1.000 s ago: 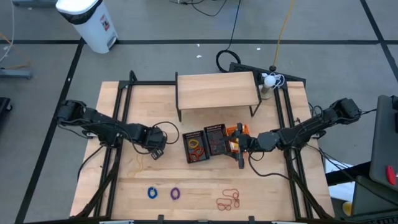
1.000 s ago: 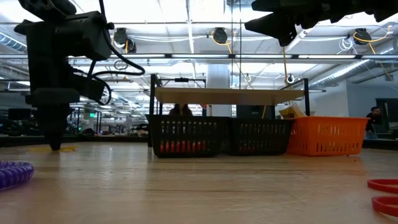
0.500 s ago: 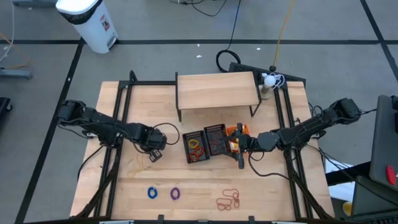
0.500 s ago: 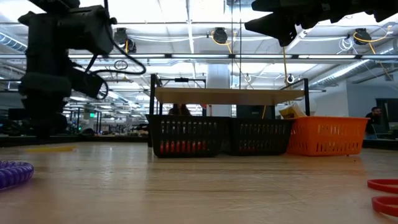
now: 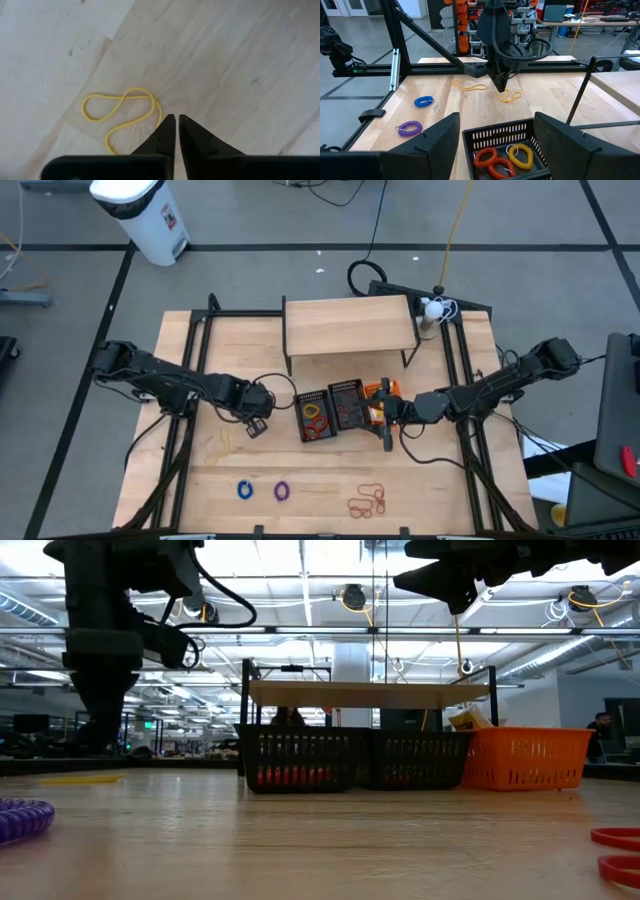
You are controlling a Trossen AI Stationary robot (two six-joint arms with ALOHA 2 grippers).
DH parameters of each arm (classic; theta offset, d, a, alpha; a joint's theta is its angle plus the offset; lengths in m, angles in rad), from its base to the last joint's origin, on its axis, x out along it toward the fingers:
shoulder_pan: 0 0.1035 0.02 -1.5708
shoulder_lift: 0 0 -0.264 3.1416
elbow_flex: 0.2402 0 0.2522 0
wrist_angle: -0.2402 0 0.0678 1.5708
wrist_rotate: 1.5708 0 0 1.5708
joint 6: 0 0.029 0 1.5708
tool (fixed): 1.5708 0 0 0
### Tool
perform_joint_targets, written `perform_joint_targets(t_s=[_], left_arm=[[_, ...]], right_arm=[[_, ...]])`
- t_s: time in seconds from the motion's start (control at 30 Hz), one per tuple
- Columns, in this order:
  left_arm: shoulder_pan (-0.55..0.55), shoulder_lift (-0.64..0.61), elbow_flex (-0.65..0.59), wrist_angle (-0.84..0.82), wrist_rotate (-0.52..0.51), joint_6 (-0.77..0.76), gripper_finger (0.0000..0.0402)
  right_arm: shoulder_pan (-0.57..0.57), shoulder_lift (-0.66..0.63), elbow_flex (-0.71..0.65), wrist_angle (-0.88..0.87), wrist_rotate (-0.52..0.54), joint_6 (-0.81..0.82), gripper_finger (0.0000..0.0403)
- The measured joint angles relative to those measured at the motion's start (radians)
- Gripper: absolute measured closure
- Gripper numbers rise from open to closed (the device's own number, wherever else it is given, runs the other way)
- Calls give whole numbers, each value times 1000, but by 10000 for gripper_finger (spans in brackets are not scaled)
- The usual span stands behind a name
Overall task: Pick & Place Office Desk Supplies
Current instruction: Put the top yellow rubber band into the right black bin
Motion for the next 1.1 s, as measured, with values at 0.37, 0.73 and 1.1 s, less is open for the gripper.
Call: perform_joint_targets(t_s=[0.37,0.73,1.1], left_arm=[[1,0,0,11,-1,12,287],[1,0,0,11,8,-40,206],[1,0,-1,0,-25,-79,218]], right_arm=[[0,0,0,0,0,0,156],[0,0,0,0,0,0,156],[0,0,0,0,0,0,156]])
